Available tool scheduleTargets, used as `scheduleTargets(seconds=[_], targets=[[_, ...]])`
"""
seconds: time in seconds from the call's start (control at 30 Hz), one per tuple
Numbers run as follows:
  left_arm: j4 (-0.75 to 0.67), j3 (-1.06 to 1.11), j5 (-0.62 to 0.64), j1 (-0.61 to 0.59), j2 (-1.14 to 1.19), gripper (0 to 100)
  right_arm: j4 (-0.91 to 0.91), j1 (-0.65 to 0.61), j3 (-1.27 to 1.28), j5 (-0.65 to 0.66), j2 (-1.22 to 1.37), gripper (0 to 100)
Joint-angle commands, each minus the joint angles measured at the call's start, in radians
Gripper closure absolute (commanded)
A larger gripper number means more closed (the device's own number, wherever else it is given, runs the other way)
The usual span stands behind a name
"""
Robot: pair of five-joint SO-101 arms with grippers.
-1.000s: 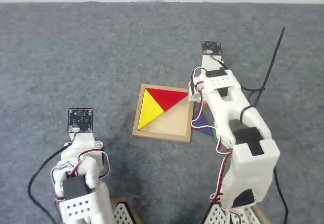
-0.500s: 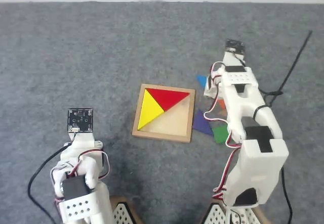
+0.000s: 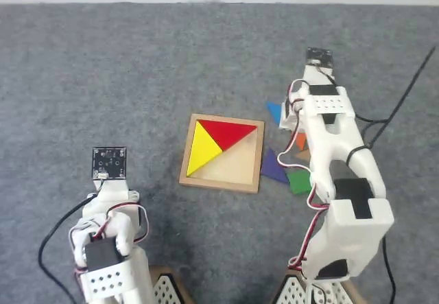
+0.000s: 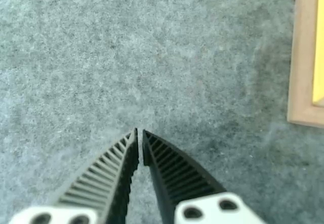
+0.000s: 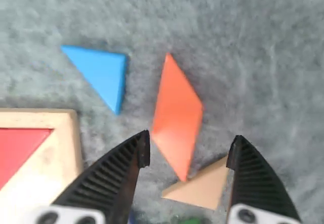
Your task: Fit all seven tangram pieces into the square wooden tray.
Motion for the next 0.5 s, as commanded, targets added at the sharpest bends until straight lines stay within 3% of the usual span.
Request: scheduleTargets(seconds=[0.0,0.47], targets=[[0.005,-0.008,-0.009,-0.003,-0.018,98,-0.044,-0.059,-0.041,0.054,-0.038,74.5],[0.005,-0.008,-0.009,-0.003,-0.018,98,-0.071,-0.058,-0.049,0.058,0.054,74.5]])
